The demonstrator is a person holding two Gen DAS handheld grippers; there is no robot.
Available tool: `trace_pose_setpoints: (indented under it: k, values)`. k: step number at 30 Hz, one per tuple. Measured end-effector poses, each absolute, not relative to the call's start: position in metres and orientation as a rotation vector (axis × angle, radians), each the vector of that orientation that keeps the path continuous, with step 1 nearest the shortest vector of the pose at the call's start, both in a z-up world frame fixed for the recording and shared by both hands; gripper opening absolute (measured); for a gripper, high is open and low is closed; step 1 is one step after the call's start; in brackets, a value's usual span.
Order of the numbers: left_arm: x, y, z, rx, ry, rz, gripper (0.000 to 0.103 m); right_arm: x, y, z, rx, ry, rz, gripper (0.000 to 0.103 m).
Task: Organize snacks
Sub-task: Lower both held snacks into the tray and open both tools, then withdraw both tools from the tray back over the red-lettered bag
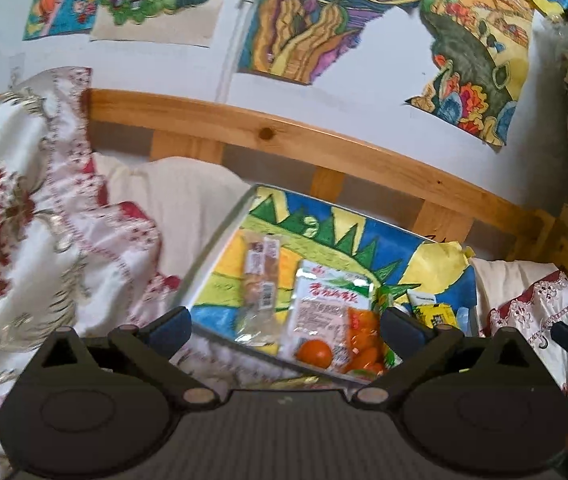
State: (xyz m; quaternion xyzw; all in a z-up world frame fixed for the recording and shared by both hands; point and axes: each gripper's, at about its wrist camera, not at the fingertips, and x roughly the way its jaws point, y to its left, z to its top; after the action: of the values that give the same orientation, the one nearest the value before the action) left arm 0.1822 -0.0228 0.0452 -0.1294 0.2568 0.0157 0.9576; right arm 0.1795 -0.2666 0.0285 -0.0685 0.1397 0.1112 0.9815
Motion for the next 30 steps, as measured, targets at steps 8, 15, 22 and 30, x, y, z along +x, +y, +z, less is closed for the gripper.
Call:
trace_pose_setpoints:
  k: [8,15,22,30]
  values:
    - [0.142,0.004,0.040,-0.260,0.546,0.088,0.102,0.149,-0.255,0.037,-0.131,0.274,0.258,0.102]
    - [0.114,0.016,0.031,-0.282,0.584,0.154,0.102,0.123,-0.246,0.038,-0.135,0.305,0.290,0.102]
    - [0.094,0.013,0.015,-0.268,0.634,0.141,0.102,0.101,-0.245,0.036,-0.121,0.363,0.296,0.102]
    - [0.080,0.010,0.006,-0.225,0.663,0.099,0.102,0.083,-0.247,0.031,-0.095,0.438,0.292,0.102]
